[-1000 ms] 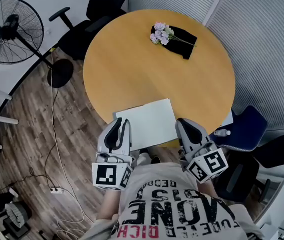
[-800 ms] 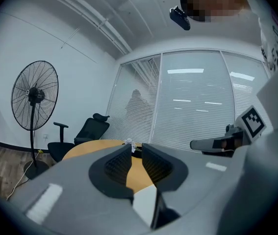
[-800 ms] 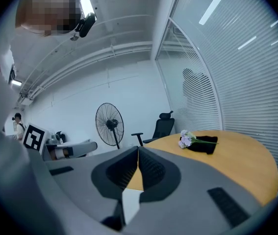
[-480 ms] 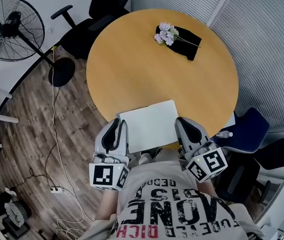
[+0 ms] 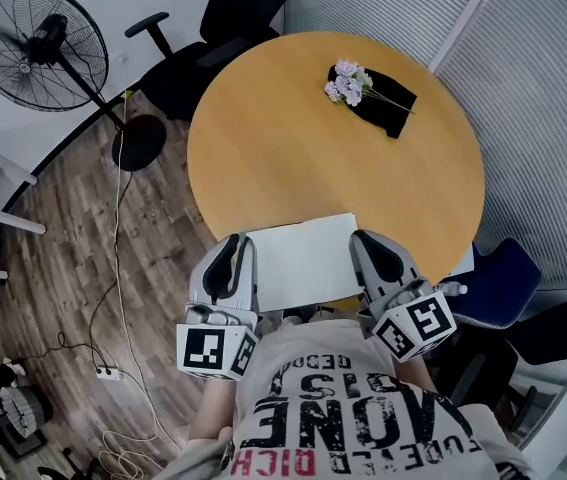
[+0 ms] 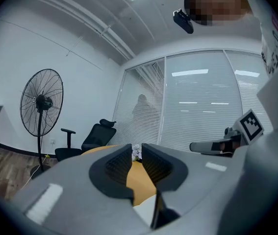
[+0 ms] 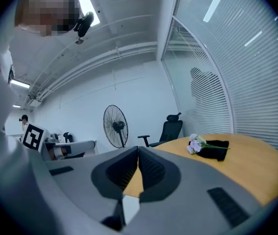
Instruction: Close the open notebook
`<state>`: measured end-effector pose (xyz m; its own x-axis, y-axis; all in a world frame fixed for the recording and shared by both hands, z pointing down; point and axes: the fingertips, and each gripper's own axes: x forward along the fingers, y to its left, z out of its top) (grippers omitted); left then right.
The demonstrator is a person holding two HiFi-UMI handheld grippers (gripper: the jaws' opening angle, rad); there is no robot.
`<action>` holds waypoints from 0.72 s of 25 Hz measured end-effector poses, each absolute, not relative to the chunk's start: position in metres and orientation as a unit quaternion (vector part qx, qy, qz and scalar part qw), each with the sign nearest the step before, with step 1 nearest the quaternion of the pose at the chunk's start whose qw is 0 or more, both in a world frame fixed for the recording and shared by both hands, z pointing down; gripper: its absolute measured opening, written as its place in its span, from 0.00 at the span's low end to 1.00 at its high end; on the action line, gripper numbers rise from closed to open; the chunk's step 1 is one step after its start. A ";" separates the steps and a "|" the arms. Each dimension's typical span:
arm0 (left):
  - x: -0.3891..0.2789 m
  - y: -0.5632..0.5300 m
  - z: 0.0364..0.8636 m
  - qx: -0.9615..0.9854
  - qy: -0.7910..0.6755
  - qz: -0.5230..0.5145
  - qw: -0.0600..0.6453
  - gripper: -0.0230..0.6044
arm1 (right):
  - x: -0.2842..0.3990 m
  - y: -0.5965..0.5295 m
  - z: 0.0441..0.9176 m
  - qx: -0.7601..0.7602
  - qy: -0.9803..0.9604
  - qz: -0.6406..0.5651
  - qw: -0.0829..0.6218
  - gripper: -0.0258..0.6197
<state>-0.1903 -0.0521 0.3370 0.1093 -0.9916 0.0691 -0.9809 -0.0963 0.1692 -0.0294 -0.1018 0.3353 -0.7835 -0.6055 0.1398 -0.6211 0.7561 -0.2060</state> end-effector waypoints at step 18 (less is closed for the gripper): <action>-0.197 -0.043 0.341 0.723 -0.684 -0.028 0.099 0.15 | -0.023 -0.103 0.341 0.328 -0.934 0.134 0.037 0.06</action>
